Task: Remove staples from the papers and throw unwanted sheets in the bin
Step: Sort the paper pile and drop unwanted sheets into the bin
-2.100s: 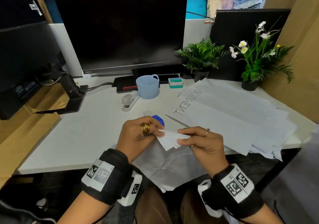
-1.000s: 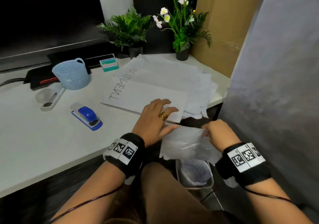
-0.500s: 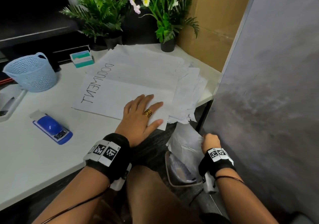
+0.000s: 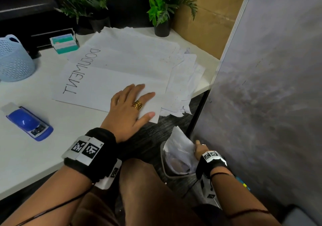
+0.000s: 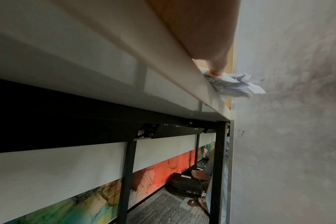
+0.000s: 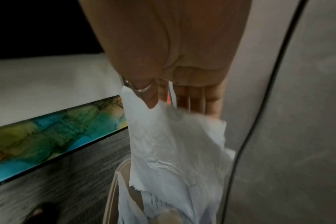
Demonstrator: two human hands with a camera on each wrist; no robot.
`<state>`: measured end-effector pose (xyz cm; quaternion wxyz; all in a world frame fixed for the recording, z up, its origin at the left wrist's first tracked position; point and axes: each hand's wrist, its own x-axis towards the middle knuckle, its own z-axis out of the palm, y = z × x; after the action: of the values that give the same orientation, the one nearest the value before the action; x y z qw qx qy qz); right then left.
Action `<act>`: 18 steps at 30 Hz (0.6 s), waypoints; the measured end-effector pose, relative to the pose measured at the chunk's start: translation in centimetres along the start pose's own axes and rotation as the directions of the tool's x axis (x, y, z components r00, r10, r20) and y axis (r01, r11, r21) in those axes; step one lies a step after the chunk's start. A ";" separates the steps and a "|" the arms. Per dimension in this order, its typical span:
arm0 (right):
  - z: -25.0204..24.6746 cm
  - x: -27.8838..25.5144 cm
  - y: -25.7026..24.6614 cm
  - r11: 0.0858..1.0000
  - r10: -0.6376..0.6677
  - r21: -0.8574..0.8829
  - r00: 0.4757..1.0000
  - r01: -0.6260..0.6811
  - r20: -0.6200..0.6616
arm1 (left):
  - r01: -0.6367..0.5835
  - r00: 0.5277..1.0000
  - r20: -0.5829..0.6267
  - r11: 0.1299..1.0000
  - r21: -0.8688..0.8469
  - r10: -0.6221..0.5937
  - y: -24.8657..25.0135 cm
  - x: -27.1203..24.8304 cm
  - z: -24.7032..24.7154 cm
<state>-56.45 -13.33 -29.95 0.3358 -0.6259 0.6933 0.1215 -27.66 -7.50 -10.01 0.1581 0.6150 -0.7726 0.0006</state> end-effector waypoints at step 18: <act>-8.1 -15.1 -10.5 0.670 -0.298 0.084 0.371 0.737 -0.880 | -0.018 0.999 -0.028 0.999 -0.041 0.017 -0.3 -0.7 -1.2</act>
<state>-49.19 -8.20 -11.92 0.1406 -0.6967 0.5271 -0.4660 -26.91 -6.64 -9.07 0.1814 0.6046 -0.7756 -0.0056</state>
